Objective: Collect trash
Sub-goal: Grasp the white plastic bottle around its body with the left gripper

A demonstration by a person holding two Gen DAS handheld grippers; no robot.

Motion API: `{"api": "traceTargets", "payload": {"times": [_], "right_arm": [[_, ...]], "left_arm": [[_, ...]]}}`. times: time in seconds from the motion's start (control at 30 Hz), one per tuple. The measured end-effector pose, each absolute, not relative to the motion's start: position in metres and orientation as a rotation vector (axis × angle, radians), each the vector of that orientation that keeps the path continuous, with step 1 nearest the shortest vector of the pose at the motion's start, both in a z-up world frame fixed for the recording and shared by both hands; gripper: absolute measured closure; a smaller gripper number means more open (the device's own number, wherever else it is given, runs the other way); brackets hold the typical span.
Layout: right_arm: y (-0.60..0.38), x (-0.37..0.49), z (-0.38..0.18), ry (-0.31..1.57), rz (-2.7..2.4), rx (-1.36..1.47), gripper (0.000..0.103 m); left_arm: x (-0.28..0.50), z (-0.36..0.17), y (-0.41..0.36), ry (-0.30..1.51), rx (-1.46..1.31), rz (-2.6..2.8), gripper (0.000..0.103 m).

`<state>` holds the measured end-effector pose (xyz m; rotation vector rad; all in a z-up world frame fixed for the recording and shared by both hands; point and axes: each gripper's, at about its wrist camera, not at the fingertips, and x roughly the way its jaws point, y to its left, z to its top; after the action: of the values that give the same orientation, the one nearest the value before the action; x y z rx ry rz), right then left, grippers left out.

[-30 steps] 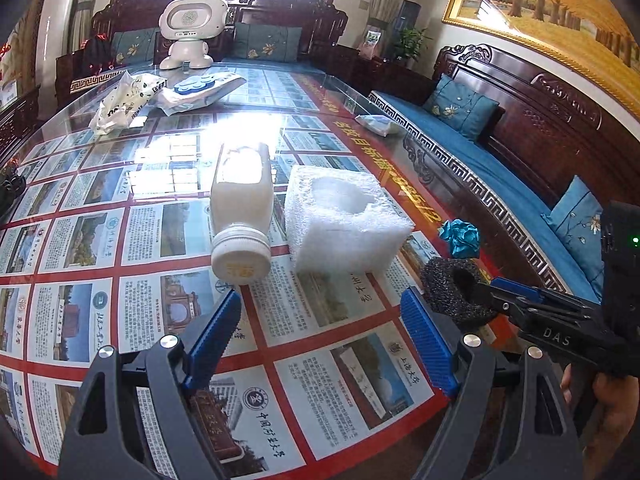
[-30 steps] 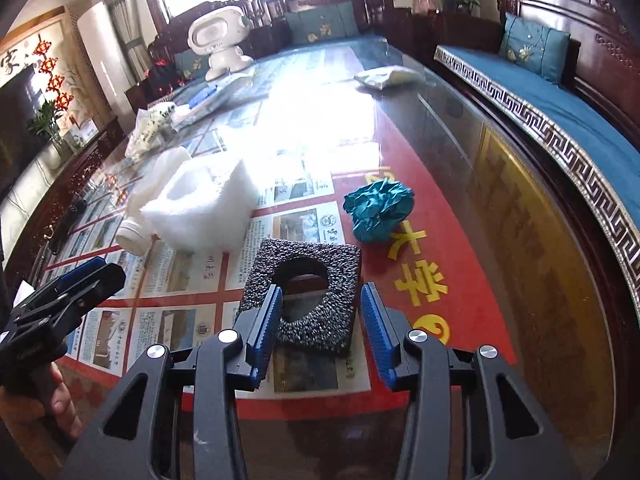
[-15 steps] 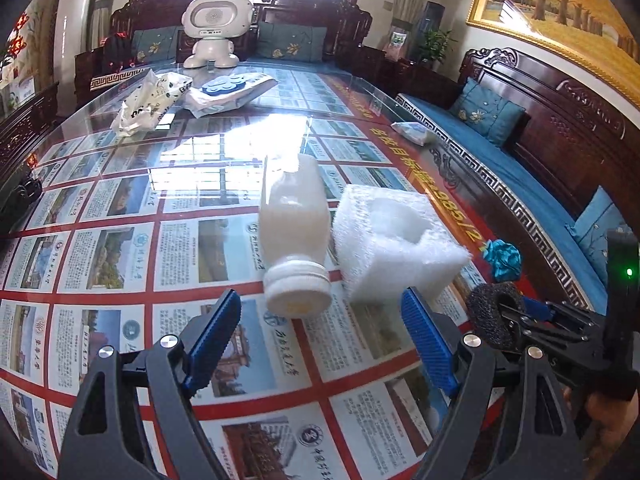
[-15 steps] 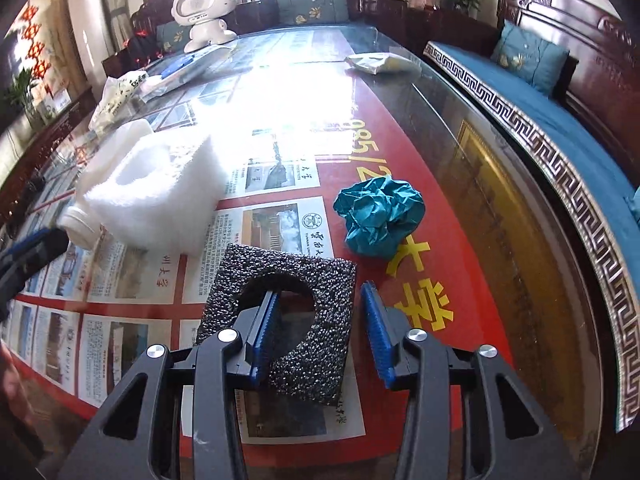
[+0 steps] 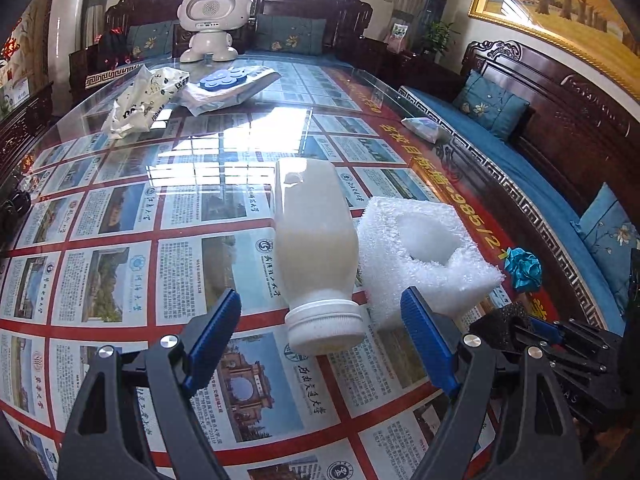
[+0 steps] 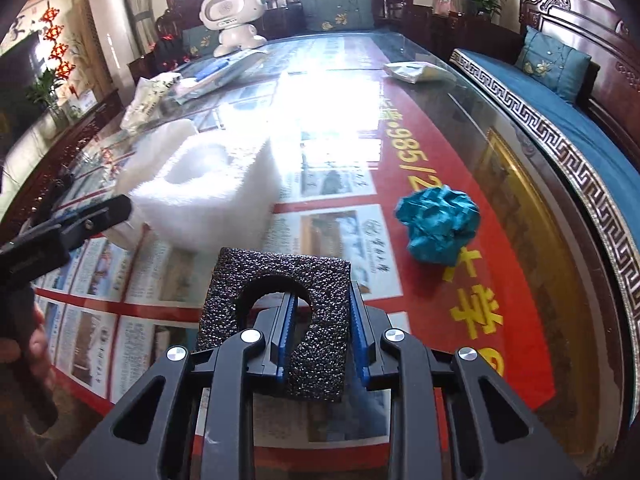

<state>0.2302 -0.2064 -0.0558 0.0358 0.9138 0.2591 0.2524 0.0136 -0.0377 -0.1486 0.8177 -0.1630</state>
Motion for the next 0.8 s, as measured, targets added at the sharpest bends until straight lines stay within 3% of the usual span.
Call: {"api": "traceTargets", "payload": {"times": [0.47,0.8], "right_arm": [[-0.171,0.231,-0.002,0.804,0.388,0.048,0.079],[-0.160,0.259,0.000,0.814,0.381,0.030,0.078]], "left_arm": [[0.274,-0.038,0.022,0.846,-0.119,-0.171,0.021],[0.297,-0.040,0.018,0.873,-0.087,-0.175,0.021]]}}
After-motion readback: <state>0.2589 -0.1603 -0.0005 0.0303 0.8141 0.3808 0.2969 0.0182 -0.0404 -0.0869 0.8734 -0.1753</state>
